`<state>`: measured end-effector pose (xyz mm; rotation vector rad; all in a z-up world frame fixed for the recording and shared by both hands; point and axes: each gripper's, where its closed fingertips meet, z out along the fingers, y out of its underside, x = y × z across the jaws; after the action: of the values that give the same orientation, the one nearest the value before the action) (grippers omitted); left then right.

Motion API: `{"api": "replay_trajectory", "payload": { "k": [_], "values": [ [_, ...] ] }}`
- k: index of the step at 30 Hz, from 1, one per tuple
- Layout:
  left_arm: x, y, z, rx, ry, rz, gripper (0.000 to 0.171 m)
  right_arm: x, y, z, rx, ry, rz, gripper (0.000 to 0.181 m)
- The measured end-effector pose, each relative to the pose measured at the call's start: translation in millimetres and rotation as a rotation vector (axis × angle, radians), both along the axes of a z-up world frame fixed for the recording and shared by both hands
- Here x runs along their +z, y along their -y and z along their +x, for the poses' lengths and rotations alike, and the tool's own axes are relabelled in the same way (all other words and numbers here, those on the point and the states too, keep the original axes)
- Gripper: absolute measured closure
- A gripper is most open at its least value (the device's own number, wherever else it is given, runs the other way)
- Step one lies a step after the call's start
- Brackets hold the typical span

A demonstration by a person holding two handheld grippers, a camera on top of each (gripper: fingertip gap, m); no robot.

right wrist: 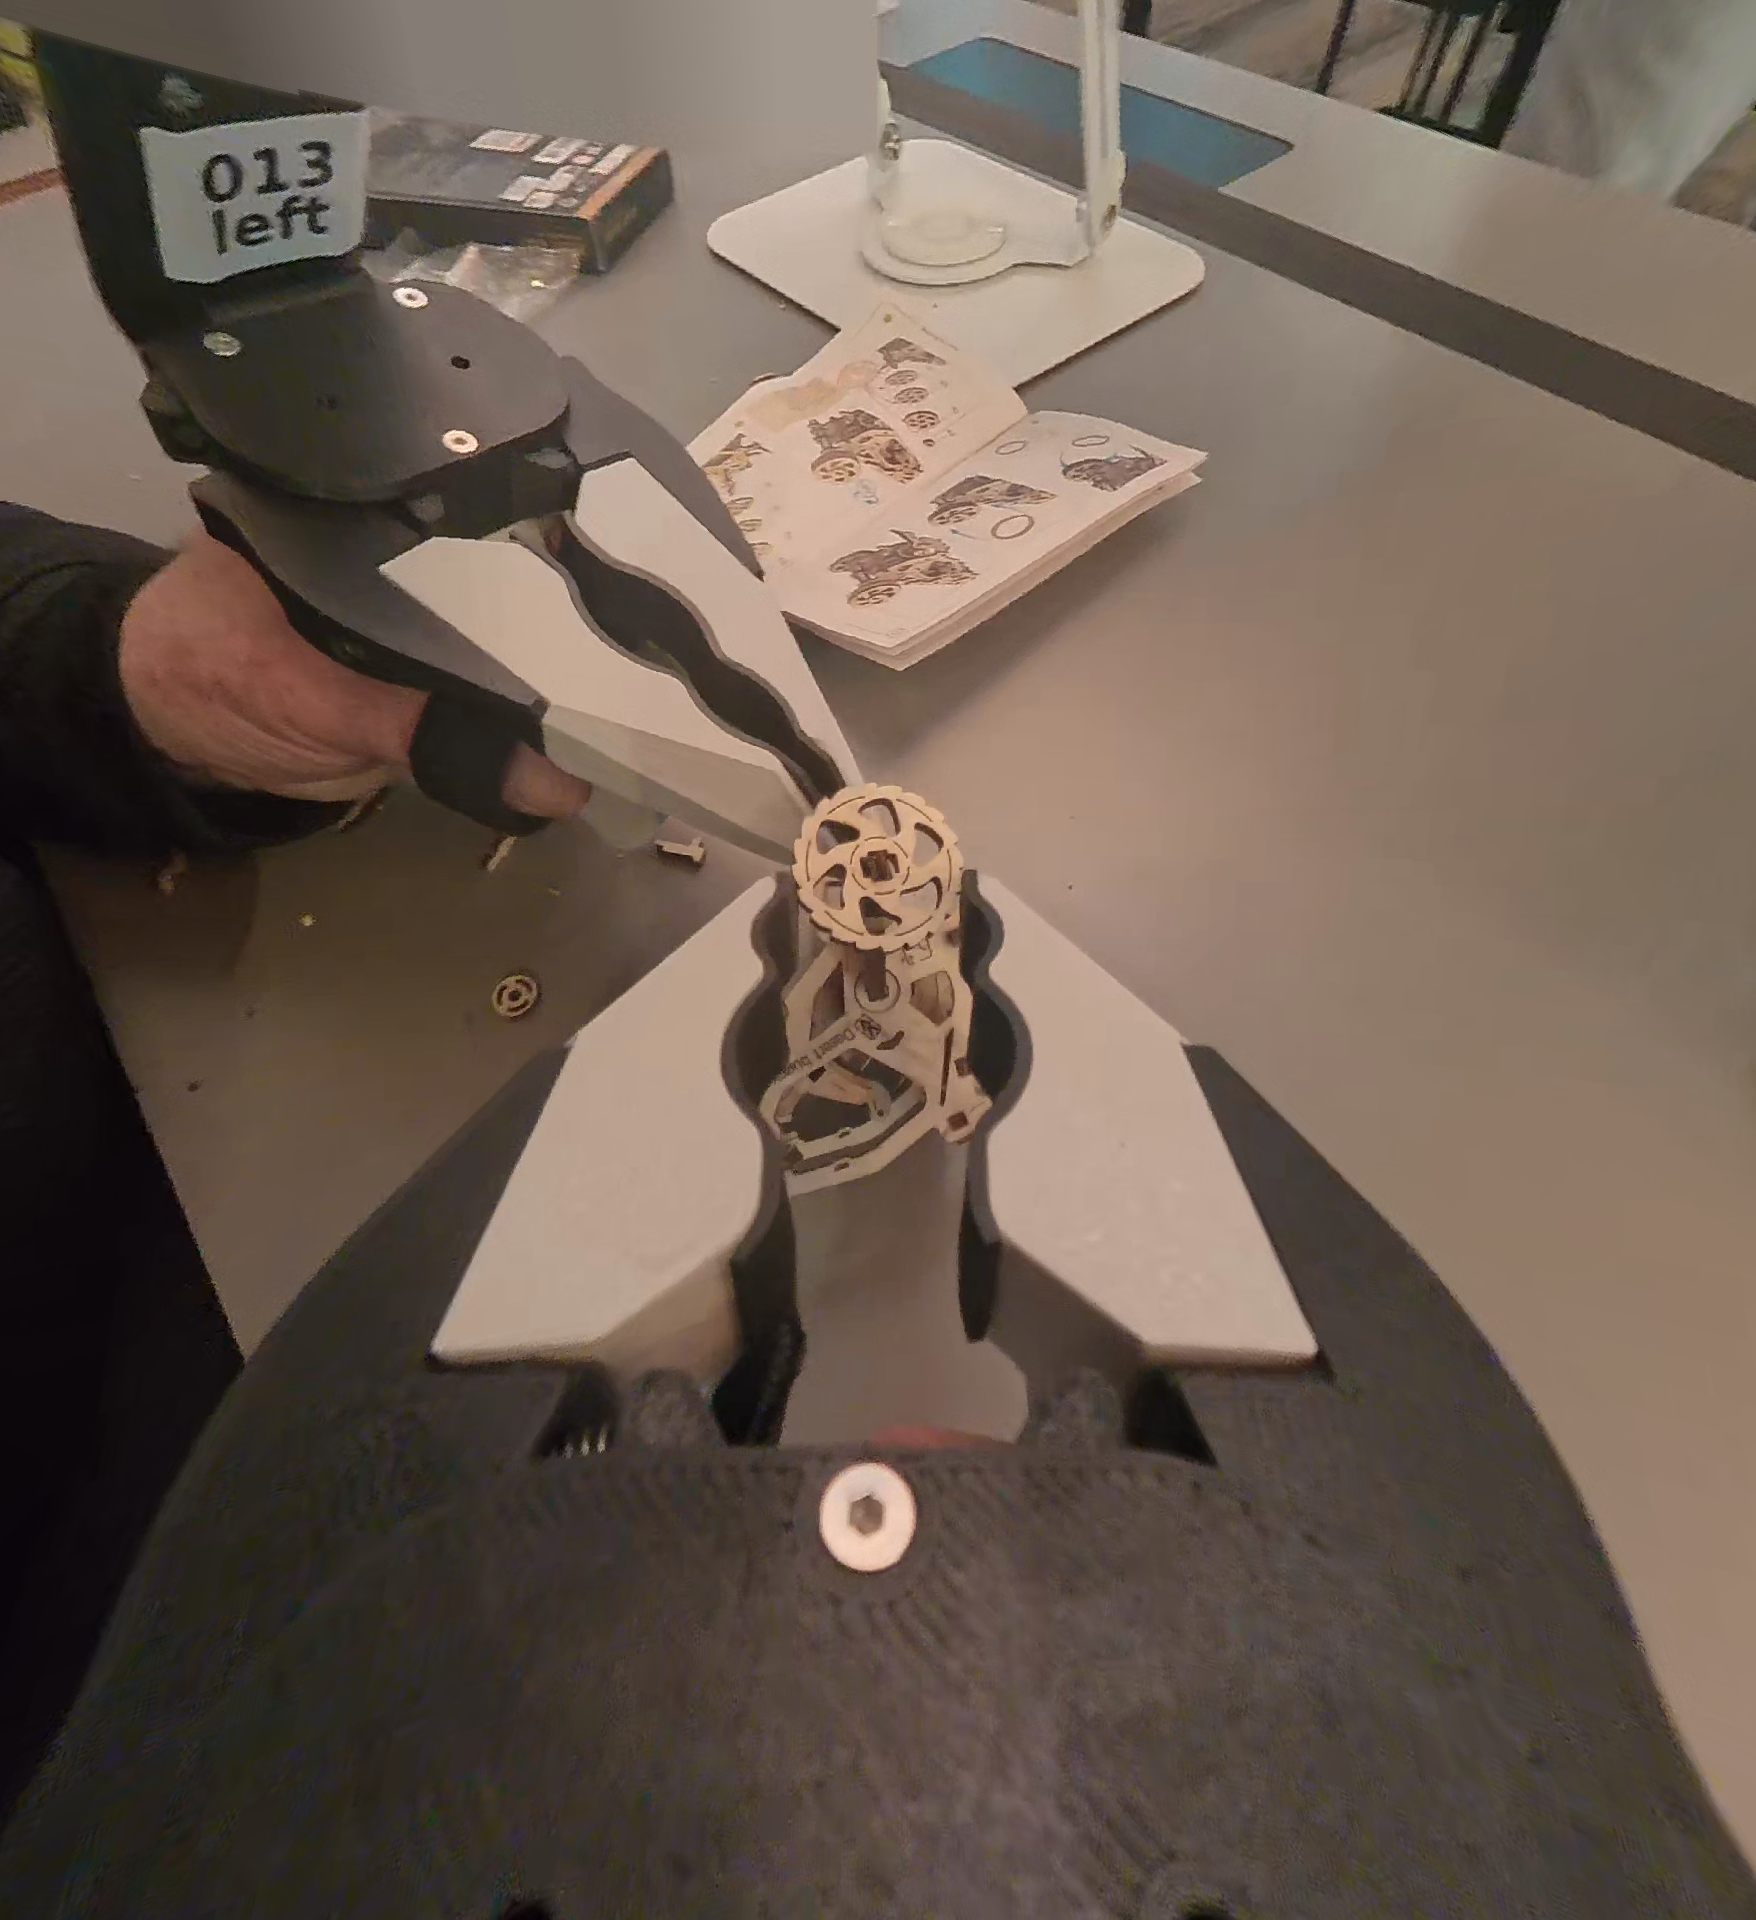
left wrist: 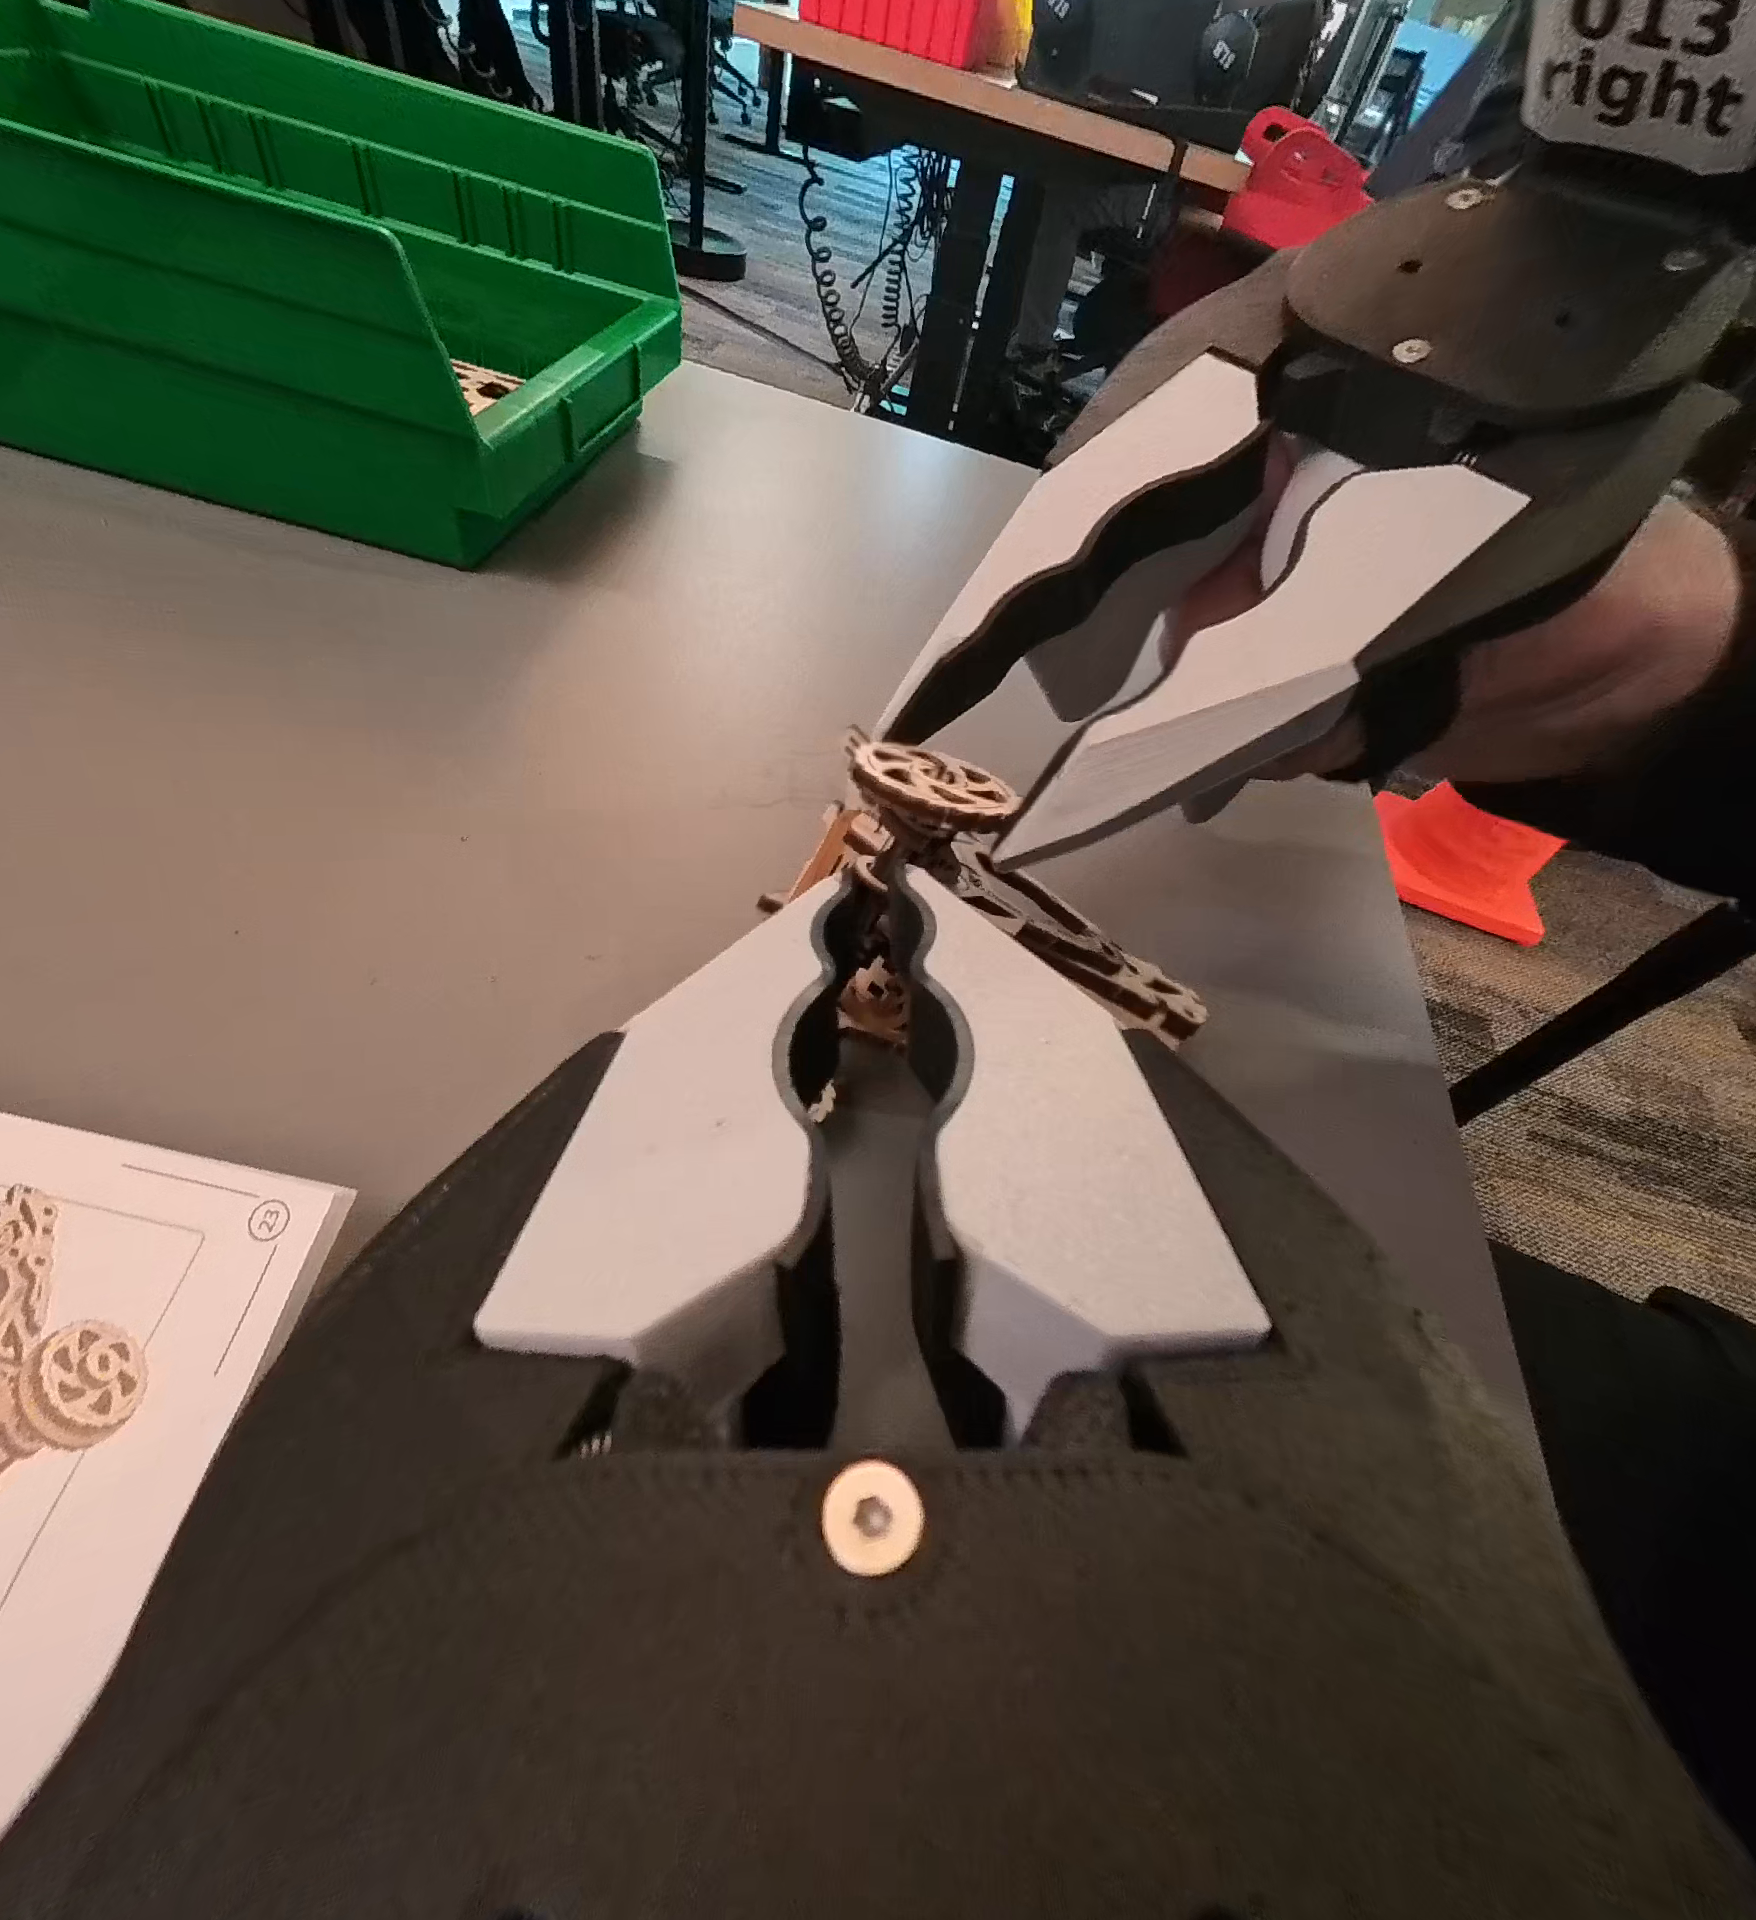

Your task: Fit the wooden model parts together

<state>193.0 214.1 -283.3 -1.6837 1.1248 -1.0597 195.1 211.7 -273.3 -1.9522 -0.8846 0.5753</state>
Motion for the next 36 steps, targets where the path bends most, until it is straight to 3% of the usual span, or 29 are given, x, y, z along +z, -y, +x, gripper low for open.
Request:
{"api": "replay_trajectory", "payload": {
  "k": [11,21,28,32,36],
  "values": [
    [0.0,0.1,0.3,-0.011,0.008,-0.017,0.17,2.3,0.7,-1.0,0.173,0.086,0.082,0.153],
    [6.2,12.4,3.6,-0.087,0.041,-0.037,0.171,0.1,4.9,9.2,0.208,0.104,0.096,0.153],
    [0.1,17.2,14.1,-0.209,-0.023,-0.008,0.145,0.3,9.8,12.1,0.2,0.065,0.081,0.152],
    [-4.9,18.1,24.1,-0.258,-0.053,0.008,0.158,0.1,11.7,11.9,0.199,0.071,0.085,0.153],
    [-5.1,17.2,27.1,-0.251,-0.041,0.0,0.159,-0.2,11.1,15.4,0.162,0.071,0.067,0.153]
  ]
}}
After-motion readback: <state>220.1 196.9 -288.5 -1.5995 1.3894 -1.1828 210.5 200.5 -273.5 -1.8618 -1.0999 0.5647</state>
